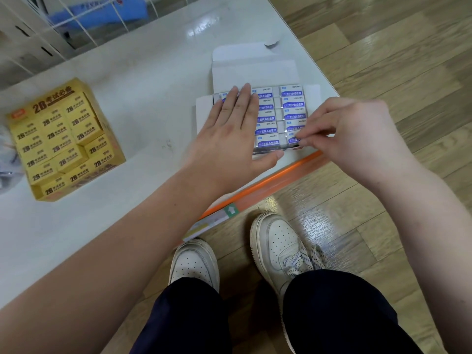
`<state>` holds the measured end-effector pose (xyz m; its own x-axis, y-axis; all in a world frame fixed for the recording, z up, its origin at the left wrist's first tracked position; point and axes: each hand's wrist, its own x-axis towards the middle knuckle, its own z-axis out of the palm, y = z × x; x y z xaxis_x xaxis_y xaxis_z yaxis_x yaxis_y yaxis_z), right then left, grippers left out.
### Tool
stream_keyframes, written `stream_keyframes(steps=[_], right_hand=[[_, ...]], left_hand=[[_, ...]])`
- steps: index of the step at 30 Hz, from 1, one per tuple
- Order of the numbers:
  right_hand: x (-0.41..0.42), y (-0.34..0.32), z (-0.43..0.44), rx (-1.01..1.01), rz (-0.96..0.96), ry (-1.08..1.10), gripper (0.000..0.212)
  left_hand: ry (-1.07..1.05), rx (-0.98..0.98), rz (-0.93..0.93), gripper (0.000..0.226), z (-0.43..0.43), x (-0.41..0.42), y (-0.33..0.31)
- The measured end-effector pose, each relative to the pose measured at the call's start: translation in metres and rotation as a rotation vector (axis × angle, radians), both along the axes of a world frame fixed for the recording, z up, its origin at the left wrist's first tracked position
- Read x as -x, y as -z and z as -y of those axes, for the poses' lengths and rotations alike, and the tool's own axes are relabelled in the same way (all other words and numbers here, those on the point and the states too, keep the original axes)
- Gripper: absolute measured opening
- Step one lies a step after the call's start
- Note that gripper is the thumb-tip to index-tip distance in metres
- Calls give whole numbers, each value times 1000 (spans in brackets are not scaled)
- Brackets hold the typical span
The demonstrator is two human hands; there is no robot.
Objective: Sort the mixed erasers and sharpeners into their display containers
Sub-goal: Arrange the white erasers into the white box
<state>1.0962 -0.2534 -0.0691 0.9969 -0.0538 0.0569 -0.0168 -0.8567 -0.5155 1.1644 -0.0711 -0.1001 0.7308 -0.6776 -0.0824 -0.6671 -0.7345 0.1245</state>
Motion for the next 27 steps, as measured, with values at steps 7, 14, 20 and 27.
stream_keyframes(steps=[7,14,20,27], right_hand=[[13,24,-3,-55,234,49,17],[32,55,-13,-28,453,102,29],[28,63,-17,13,534,155,30],[32,63,-21,88,505,133,29]], left_hand=[[27,-20,44,108,1,-4,6],[32,10,86,102,2,-5,9],[50,35,64,85,1,-2,5],[267,510,273,26,-19,23,25]])
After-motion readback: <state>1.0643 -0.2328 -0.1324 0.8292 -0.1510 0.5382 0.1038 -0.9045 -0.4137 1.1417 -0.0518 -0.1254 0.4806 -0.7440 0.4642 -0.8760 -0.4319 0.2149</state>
